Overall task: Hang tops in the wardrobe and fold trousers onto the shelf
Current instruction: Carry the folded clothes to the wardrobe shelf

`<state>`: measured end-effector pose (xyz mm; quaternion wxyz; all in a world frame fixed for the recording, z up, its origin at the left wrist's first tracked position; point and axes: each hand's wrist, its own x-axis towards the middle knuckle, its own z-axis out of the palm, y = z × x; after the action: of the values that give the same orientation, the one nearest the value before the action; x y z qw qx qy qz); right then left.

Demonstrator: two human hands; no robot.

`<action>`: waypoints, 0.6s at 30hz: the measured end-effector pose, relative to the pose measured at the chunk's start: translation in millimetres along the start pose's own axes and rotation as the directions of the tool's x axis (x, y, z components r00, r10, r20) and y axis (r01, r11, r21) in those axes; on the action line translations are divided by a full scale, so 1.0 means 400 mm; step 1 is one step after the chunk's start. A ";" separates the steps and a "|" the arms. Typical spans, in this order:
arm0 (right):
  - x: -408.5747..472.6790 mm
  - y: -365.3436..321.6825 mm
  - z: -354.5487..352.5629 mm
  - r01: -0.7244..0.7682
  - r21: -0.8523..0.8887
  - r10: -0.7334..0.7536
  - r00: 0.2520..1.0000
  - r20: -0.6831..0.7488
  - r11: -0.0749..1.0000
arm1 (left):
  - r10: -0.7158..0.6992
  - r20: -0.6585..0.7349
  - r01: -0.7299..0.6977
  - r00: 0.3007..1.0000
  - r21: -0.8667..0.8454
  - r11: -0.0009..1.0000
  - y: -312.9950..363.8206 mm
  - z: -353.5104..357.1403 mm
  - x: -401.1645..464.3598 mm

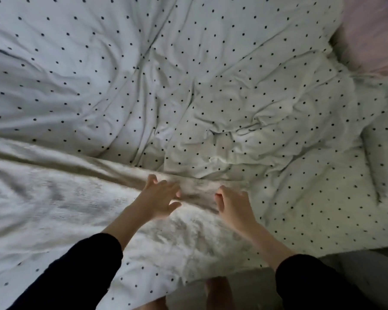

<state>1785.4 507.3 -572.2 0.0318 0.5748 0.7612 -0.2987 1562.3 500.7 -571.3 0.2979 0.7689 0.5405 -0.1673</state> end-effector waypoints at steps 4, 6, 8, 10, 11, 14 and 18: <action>0.040 0.077 -0.033 -0.164 -0.156 0.165 0.986 -0.004 0.974 | 0.093 -0.237 -0.083 0.967 0.053 0.995 0.089 0.023 0.070; 0.057 0.123 -0.050 -0.148 -0.190 0.173 0.977 0.125 0.971 | 0.054 -0.238 -0.047 0.970 0.035 0.998 0.123 0.030 0.112; 0.061 0.151 -0.059 -0.078 -0.202 0.117 0.975 0.190 0.976 | -0.030 -0.204 0.036 0.979 0.027 0.999 0.154 0.026 0.151; 0.054 0.167 -0.066 -0.057 -0.183 0.088 0.982 0.168 0.982 | -0.074 -0.178 0.094 0.981 0.108 0.990 0.176 0.020 0.170; 0.043 0.173 -0.067 -0.050 -0.164 0.075 0.986 0.151 0.985 | -0.066 -0.180 0.092 0.981 0.138 0.986 0.182 0.017 0.167; -0.006 0.180 -0.070 0.035 -0.136 -0.027 0.998 0.056 0.990 | -0.050 -0.298 0.076 0.953 0.074 0.994 0.188 0.018 0.114; -0.073 0.184 -0.078 0.175 0.054 -0.177 0.984 0.021 0.983 | -0.065 -0.357 0.072 0.932 0.009 0.997 0.170 0.042 0.033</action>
<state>1870.4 509.4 -566.1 0.0003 0.5020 0.8006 -0.3273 1631.2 483.5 -573.0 0.1807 0.7703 0.6101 -0.0414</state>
